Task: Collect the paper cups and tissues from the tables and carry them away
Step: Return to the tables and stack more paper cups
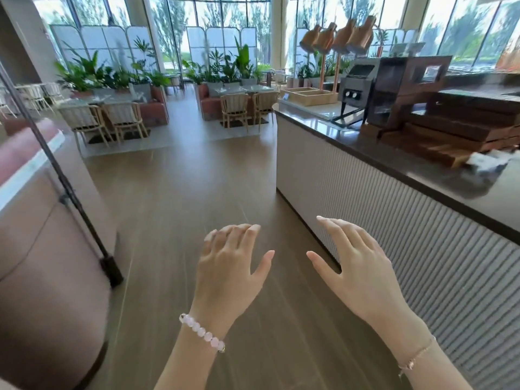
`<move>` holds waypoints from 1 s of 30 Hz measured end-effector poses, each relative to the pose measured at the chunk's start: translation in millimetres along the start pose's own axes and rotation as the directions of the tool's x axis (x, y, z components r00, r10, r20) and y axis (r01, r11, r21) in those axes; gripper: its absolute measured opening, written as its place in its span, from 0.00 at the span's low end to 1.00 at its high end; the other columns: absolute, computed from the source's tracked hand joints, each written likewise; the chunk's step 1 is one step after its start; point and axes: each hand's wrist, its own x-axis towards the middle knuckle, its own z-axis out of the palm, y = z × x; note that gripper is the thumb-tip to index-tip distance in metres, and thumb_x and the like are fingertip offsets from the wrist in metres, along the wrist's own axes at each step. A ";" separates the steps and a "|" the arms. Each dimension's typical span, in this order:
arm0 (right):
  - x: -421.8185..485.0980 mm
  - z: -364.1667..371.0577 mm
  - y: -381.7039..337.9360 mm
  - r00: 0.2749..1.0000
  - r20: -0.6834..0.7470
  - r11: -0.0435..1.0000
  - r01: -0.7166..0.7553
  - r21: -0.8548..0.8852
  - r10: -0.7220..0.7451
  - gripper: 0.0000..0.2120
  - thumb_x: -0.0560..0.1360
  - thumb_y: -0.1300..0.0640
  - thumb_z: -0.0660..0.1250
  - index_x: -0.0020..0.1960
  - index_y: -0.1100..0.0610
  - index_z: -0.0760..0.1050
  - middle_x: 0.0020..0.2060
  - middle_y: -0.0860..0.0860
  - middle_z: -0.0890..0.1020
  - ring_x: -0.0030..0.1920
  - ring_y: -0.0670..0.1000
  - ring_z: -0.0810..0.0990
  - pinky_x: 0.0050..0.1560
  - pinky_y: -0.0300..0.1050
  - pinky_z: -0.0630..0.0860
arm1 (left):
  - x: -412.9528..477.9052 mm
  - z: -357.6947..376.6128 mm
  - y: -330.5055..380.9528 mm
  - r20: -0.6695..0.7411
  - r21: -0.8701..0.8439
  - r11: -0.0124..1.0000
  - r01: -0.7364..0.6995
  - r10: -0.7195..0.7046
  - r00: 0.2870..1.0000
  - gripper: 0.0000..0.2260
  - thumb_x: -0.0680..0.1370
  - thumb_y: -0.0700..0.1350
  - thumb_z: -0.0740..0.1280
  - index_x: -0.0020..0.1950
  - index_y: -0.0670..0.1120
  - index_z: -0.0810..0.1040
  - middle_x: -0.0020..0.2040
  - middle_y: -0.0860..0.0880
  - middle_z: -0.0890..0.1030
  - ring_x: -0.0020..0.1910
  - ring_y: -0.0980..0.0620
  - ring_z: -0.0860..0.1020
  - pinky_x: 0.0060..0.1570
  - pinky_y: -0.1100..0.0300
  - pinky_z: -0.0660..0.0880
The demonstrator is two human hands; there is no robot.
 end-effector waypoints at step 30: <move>530.7 301.1 28.6 0.984 0.076 0.964 0.139 0.228 -0.160 0.29 0.73 0.38 0.60 0.72 0.48 0.65 0.65 0.45 0.73 0.67 0.48 0.69 0.60 0.43 0.64 | 403.3 267.3 -272.5 -0.021 0.086 0.978 0.191 -0.190 0.982 0.18 0.74 0.54 0.69 0.59 0.46 0.79 0.53 0.50 0.82 0.54 0.46 0.79 0.59 0.47 0.72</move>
